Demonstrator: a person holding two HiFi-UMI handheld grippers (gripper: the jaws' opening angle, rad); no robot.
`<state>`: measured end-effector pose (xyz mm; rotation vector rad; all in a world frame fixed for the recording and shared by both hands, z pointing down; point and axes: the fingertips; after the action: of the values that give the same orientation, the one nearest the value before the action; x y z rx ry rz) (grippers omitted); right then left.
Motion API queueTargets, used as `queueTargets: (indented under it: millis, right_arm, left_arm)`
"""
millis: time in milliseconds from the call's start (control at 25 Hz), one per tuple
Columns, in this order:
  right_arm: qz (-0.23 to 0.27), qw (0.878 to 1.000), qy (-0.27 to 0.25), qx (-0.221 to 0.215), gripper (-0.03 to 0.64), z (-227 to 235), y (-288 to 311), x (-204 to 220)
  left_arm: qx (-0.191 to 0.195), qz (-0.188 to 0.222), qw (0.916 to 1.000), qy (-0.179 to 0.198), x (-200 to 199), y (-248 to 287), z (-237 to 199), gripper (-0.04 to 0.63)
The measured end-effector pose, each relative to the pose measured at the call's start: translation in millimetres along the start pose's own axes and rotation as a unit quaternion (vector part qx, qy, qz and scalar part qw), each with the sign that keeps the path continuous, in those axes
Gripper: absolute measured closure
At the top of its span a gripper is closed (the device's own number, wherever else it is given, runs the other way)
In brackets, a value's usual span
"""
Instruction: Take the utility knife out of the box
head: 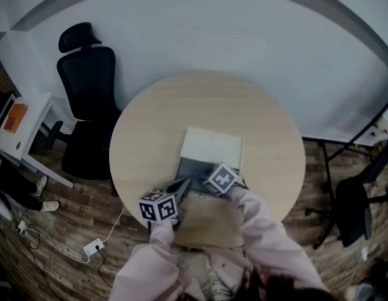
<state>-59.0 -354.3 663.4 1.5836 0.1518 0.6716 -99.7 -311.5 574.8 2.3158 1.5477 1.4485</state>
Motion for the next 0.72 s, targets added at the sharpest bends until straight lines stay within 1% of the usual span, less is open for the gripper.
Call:
queueTargets:
  millis: [40, 120, 440, 480, 520, 560, 720]
  right_arm:
    - [0.006, 1.000, -0.003, -0.006, 0.416, -4.9, -1.6, -4.0]
    - [0.009, 1.000, -0.005, -0.012, 0.416, -10.3, -1.6, -7.1]
    - [-0.007, 1.000, -0.006, -0.008, 0.417, -13.3, 6.8, -5.7]
    - [-0.009, 1.000, -0.004, -0.009, 0.422, -13.6, 7.6, -5.5]
    - [-0.011, 1.000, -0.002, -0.009, 0.449, -13.5, 8.3, -5.3]
    - [-0.014, 1.000, -0.003, -0.007, 0.459, -13.1, 8.9, -5.0]
    - [-0.024, 1.000, -0.018, 0.002, 0.466, -12.8, 10.4, -4.9]
  left_arm:
    - [0.000, 0.001, 1.0000, -0.001, -0.2, -0.5, -0.4, 0.591]
    - [0.001, 0.001, 1.0000, -0.002, 0.0, -1.0, -1.3, 0.591]
    - [0.001, -0.001, 1.0000, -0.003, 0.9, -3.6, -4.0, 0.591]
    - [0.002, -0.001, 1.0000, -0.003, 1.1, -4.1, -4.2, 0.591]
    - [0.002, -0.002, 1.0000, -0.003, 1.4, -4.4, -4.5, 0.591]
    - [0.003, -0.003, 1.0000, -0.003, 1.7, -4.4, -4.8, 0.591]
    - [0.005, -0.005, 1.0000, -0.002, 2.1, -5.1, -5.4, 0.591]
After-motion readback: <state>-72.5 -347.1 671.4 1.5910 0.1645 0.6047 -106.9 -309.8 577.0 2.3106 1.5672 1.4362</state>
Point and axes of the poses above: the fingertips, and each gripper's own axes: y forward along the fingers, z to its right, x out of its underside, and after that the axes turned 14 degrees about -z, right-handed
